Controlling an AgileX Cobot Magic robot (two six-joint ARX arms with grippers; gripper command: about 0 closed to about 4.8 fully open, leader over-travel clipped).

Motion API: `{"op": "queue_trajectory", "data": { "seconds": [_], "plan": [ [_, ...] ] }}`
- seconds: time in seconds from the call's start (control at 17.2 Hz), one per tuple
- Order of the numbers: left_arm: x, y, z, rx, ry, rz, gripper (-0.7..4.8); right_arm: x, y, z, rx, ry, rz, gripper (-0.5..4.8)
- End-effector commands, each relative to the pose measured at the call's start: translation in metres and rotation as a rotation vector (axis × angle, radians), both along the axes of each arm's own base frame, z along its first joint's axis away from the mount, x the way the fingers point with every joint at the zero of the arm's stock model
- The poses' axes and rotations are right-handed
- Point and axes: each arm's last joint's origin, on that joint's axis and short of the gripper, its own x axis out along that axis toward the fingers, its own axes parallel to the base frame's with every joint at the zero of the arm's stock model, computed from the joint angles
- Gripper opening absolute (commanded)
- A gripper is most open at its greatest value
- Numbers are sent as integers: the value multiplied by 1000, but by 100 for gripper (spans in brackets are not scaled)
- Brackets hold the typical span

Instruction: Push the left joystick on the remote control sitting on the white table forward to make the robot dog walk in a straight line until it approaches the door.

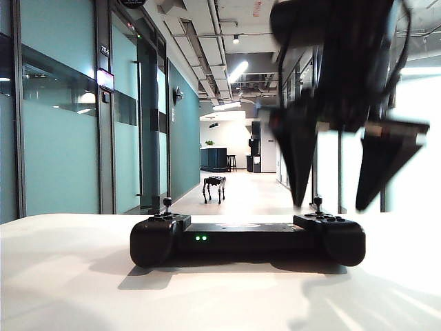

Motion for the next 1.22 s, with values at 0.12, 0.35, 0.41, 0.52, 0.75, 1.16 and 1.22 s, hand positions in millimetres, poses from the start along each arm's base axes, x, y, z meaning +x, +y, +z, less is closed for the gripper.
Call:
{"op": "queue_trajectory", "data": {
  "seconds": [0.12, 0.35, 0.41, 0.52, 0.75, 1.16, 1.22],
  "plan": [
    [-4, 2, 2, -6, -15, 6, -5, -21, -14, 40, 58, -105, 10, 238],
    [-4, 3, -12, 31, 37, 44, -5, -45, -33, 80, 98, -307, 50, -4],
    [-5, 4, -19, 28, 31, 44, -5, -50, -36, 87, 97, -380, 82, -4],
    [-8, 5, -39, 9, -9, 44, -5, -60, -44, 95, 156, -538, 106, -4],
    [-10, 7, -76, -4, -145, 52, -6, -79, -56, 82, 266, -763, 150, -4],
    [-5, 5, -136, 20, -236, 77, -6, -87, -63, 64, 260, -843, 119, -1],
    [-2, 5, -144, 24, -236, 98, -6, -87, -63, 64, 260, -843, 119, -1]
  ]
}}
